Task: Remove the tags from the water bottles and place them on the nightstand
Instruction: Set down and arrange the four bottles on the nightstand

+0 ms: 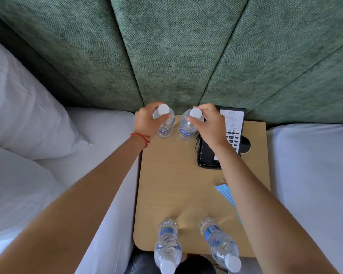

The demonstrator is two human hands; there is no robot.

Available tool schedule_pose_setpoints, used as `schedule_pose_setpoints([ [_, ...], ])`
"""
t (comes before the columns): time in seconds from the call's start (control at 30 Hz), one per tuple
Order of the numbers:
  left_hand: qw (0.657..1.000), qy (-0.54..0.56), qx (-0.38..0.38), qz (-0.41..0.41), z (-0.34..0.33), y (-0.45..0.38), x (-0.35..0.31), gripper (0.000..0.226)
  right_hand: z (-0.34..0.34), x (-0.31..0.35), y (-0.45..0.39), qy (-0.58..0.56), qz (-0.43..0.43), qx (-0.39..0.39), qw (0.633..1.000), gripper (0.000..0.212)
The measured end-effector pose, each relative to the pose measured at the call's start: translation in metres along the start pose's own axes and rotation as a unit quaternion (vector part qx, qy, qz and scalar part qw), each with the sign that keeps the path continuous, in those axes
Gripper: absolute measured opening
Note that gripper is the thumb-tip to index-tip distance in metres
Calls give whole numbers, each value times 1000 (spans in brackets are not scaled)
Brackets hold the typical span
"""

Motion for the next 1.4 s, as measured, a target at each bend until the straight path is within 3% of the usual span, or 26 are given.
schedule_pose_setpoints([
  [0.2,999,11,30,-3,2,-4,6,31,7,3,-4,-13,6,72,997,33],
  [0.7,990,70,123,-22,-4,-7,4,35,7,4,-4,-5,19,141,990,38],
  [0.87,991,76,106,-22,-5,-7,5,36,5,-3,-5,-14,6,140,990,41],
  [1.13,998,60,3,27,-12,1,9,42,-1,-14,0,-57,-16,66,996,46],
  [1.4,993,96,31,59,-10,-1,15,43,-2,-16,-3,-55,-16,69,996,45],
])
Point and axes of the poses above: each hand's wrist, its own y-axis away from the middle knuckle, its own z-axis out of the back of the hand, x = y × z, the point moved 2 cm from there along -y, towards the middle knuckle, and after that the axes turned 10 degrees about -z, right-handed, at the moved point
